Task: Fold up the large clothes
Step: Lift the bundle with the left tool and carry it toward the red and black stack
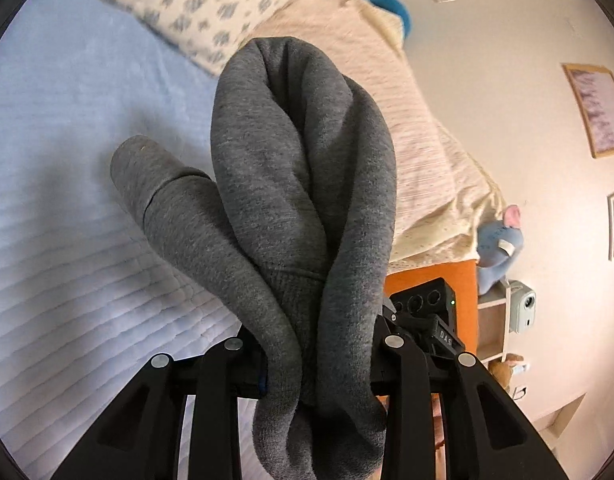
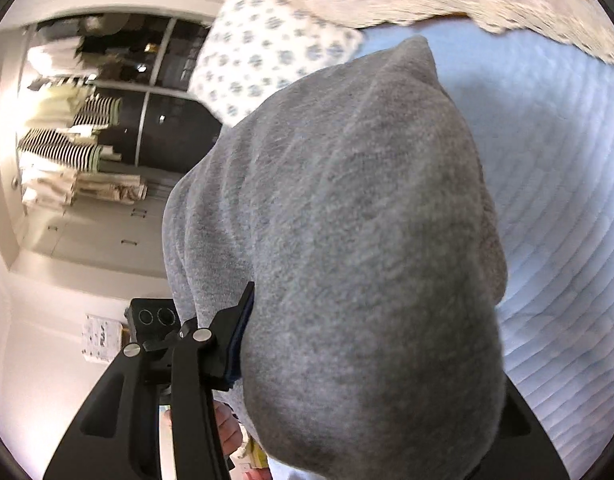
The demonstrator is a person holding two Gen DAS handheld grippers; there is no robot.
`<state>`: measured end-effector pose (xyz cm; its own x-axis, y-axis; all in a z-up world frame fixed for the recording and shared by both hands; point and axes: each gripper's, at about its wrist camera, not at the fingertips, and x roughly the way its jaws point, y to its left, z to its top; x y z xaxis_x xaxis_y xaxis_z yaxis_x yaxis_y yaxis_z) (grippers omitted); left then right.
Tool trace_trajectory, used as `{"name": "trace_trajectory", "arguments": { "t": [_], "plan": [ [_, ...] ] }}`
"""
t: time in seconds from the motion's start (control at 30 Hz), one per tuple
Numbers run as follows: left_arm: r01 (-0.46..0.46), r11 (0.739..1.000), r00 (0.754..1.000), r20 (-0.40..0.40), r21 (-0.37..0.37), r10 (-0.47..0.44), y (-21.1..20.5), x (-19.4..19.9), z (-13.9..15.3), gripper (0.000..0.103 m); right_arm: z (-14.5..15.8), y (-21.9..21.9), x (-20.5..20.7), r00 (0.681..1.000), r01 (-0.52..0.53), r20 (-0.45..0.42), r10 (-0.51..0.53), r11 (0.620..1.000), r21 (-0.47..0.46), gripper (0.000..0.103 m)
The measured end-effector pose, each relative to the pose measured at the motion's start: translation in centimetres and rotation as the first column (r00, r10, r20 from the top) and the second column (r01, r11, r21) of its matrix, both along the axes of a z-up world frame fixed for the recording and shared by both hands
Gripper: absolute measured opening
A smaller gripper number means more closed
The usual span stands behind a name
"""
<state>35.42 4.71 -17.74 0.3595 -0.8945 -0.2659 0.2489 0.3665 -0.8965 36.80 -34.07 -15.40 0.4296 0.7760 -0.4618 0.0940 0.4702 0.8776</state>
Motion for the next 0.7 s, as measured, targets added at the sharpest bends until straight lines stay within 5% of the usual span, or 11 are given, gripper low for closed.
{"name": "trace_trajectory", "arguments": {
  "t": [0.37, 0.7],
  "plan": [
    [-0.106, 0.994, 0.993, 0.042, -0.015, 0.106, 9.6, -8.1, 3.5, 0.035, 5.1, 10.2, -2.9, 0.99, -0.119, 0.067, 0.123, 0.991, -0.067, 0.047],
    [-0.335, 0.942, 0.941, 0.047, -0.031, 0.336, 31.0, -16.2, 2.7, 0.035, 7.2, 32.5, -1.6, 0.931, -0.335, 0.123, 0.342, 0.939, -0.079, 0.047]
  ]
}}
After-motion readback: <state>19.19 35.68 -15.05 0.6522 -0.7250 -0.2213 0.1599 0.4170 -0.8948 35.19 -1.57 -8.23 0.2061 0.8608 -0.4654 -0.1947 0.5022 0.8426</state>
